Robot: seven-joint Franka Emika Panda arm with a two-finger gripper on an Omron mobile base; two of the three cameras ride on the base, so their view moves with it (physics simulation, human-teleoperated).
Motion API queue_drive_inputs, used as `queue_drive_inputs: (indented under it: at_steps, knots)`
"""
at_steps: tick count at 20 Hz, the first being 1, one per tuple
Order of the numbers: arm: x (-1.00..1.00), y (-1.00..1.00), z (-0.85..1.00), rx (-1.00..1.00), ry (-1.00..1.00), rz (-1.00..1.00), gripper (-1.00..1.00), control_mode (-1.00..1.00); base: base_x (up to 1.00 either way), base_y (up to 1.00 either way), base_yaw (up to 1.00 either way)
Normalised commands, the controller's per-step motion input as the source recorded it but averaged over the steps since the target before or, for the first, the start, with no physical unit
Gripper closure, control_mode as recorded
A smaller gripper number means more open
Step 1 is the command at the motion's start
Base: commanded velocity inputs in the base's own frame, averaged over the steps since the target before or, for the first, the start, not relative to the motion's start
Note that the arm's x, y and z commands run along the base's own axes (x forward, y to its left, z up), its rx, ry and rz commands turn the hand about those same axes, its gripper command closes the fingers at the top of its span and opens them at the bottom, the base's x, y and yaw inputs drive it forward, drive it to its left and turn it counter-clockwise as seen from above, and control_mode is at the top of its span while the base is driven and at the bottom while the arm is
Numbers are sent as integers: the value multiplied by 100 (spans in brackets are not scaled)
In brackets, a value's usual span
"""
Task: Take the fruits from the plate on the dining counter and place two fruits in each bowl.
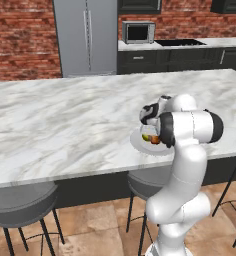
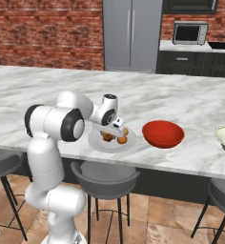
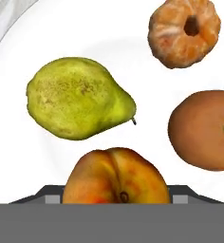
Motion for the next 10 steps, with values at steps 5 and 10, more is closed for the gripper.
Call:
queue_drive_inputs:
  at_steps: [5, 10]
  knots:
    - [0, -37, 83, 7, -10, 0, 100, -100, 0, 0, 0]
    - [4, -59, 53, -1, -13, 1, 100, -100, 0, 0, 0]
